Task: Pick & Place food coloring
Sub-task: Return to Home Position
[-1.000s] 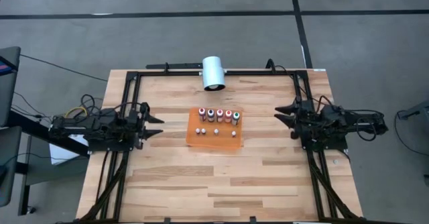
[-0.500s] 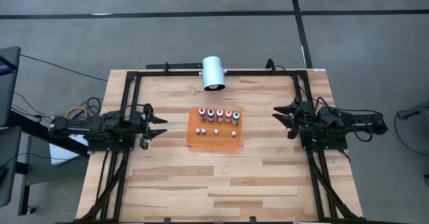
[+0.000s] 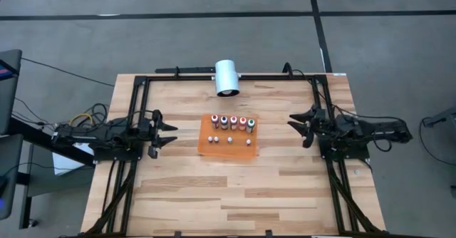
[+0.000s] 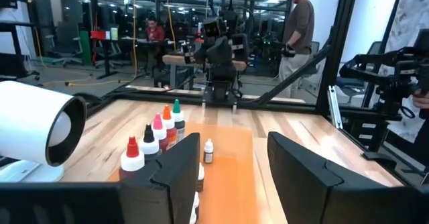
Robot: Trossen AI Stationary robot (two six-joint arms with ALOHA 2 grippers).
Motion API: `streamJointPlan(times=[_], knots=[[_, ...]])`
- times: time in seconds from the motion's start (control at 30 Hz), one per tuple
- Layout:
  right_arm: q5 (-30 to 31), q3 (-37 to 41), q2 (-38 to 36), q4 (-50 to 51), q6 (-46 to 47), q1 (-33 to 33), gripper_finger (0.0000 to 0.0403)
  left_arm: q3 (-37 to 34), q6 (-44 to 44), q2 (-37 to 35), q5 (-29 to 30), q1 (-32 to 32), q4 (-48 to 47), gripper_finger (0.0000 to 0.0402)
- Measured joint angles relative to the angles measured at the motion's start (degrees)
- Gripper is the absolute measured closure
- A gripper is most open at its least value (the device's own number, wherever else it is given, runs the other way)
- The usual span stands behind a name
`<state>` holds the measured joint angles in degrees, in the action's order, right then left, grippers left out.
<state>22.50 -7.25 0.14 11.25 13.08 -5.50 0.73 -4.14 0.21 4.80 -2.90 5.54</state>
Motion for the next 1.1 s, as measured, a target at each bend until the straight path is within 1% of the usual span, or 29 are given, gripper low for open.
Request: streamJointPlan(times=[0.17,0.4,0.63,0.73,0.93,1.1], knots=[[-0.3,4.6,0.0,-8.8,-0.4,0.0,0.0265,0.0,-0.9,0.0,0.0,0.0,0.0,0.0235],[-1.2,4.7,0.0,-8.7,-1.4,0.0,0.0264,0.0,-1.6,0.0,0.1,0.0,0.0,0.0235],[-0.1,4.7,0.0,-8.6,-1.1,0.0,0.0266,0.0,-1.9,0.0,0.3,0.0,0.0,0.0235],[0.0,4.7,0.0,-8.5,-1.1,0.0,0.0265,0.0,-3.7,0.0,0.4,0.0,-0.2,0.0235],[0.0,4.7,0.0,-8.5,-1.1,0.0,0.0261,0.0,-5.2,0.0,0.4,0.0,-3.0,0.0235],[0.0,4.7,0.0,-8.5,-1.1,0.0,0.0265,0.0,-5.2,0.2,0.1,0.0,-3.0,0.0235]])
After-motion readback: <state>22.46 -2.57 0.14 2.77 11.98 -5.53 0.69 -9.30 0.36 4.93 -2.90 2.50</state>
